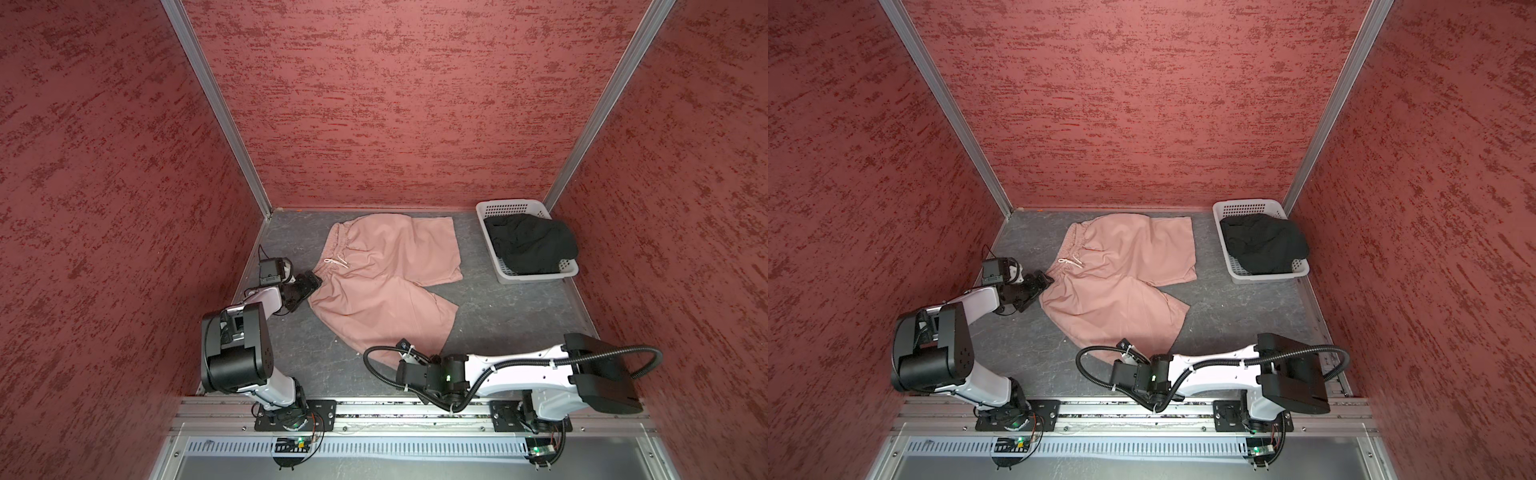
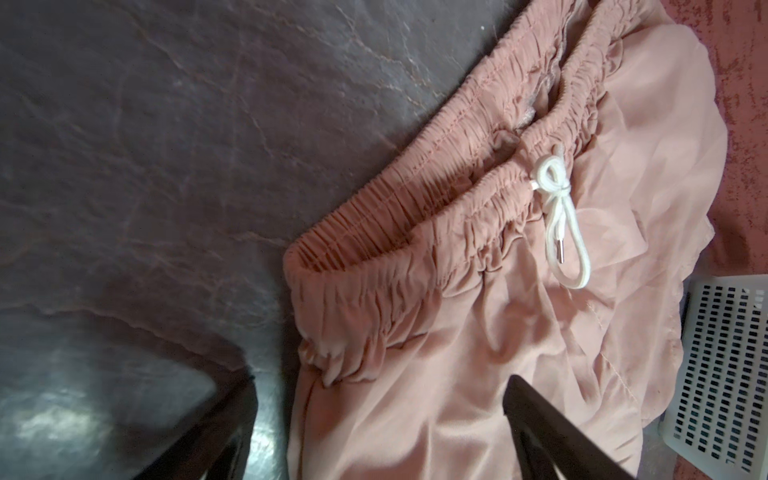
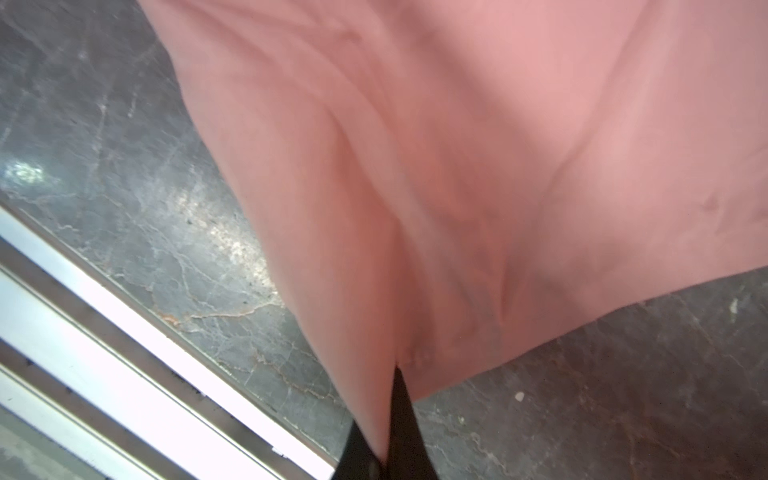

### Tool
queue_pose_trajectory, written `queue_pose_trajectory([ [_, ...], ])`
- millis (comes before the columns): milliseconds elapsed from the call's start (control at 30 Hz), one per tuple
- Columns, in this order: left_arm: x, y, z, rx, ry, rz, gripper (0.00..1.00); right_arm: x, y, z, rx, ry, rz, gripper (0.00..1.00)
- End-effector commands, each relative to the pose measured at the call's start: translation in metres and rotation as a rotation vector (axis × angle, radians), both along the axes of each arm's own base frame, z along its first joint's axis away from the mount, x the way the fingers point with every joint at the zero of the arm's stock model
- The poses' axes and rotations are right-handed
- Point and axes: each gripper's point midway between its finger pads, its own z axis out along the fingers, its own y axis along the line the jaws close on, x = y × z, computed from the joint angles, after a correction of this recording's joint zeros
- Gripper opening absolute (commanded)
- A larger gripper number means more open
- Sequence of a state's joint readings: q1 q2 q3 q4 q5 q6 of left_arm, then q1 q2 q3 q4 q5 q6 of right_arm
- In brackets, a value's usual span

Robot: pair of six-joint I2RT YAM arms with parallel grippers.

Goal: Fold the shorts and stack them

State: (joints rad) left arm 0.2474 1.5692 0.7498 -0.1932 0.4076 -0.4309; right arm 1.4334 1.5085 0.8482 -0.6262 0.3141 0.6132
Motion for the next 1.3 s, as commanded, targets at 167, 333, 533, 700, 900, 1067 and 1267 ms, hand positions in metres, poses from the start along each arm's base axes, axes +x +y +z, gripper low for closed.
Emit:
queue_pose_trajectory([
  [167, 0.014, 0.0, -0.011, -0.062, 0.023, 0.01, 0.72, 0.007, 0.02, 0.022, 0.144, -0.013, -0.039, 0.01],
  [333, 0.02, 0.003, -0.01, -0.045, 0.03, -0.002, 0.27, 0.007, 0.013, 0.031, 0.19, -0.008, -0.069, 0.0],
  [533, 0.005, 0.002, -0.005, -0.023, 0.075, -0.022, 0.0, 0.003, 0.001, 0.037, 0.205, 0.063, -0.079, 0.01],
  [700, -0.018, -0.007, 0.02, -0.051, 0.083, -0.001, 0.0, -0.012, 0.0, 0.043, 0.178, 0.166, -0.012, 0.01],
  [900, -0.063, -0.015, 0.069, 0.025, 0.096, 0.007, 0.0, -0.002, -0.004, 0.094, 0.267, 0.189, -0.011, 0.0],
  [1067, -0.095, -0.012, 0.109, 0.056, 0.08, 0.013, 0.0, 0.007, -0.018, 0.14, 0.336, 0.152, -0.035, 0.0],
  [1267, -0.116, -0.017, 0.122, 0.053, 0.128, -0.024, 0.0, 0.007, -0.036, 0.158, 0.313, 0.155, -0.061, 0.0],
])
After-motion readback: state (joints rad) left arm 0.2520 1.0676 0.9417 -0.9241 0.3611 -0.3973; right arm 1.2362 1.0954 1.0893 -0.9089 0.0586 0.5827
